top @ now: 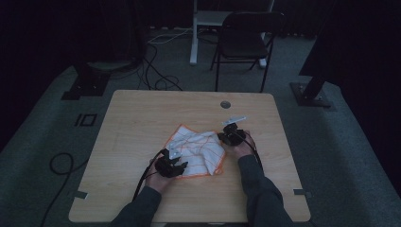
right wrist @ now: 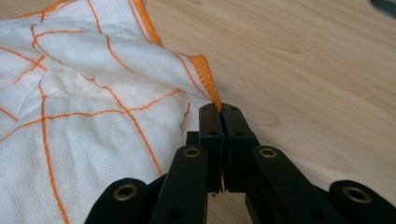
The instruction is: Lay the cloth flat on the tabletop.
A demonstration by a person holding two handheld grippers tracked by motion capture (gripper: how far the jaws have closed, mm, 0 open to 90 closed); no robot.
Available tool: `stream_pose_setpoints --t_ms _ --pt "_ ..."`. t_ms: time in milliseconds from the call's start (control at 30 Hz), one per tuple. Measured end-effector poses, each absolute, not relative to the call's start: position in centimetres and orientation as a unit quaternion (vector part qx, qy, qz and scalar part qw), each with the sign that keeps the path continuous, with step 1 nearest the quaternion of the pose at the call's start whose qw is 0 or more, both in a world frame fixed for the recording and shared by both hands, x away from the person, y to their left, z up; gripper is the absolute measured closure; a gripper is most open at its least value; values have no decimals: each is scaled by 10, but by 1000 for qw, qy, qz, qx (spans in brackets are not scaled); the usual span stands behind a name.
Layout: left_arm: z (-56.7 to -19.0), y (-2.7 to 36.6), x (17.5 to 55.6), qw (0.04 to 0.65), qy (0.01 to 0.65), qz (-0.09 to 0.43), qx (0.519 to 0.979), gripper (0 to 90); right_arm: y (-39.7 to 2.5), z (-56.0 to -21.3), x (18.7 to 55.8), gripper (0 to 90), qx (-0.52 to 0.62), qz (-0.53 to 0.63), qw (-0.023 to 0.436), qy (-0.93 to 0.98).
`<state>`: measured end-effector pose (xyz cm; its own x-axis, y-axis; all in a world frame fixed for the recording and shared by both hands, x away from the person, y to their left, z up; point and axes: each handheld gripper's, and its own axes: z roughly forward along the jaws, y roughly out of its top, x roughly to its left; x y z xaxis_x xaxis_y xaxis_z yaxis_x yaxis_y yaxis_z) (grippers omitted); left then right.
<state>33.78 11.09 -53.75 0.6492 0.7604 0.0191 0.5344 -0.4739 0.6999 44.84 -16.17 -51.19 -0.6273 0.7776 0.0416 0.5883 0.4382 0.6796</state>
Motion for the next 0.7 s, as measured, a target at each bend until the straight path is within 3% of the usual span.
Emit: stream_pose_setpoints --t_ms 567,700 --pt "-536 129 334 327 392 180 841 567 -172 -502 455 881 406 323 168 838" --pt "-535 128 333 323 392 185 841 566 -172 -501 454 829 408 325 169 836"
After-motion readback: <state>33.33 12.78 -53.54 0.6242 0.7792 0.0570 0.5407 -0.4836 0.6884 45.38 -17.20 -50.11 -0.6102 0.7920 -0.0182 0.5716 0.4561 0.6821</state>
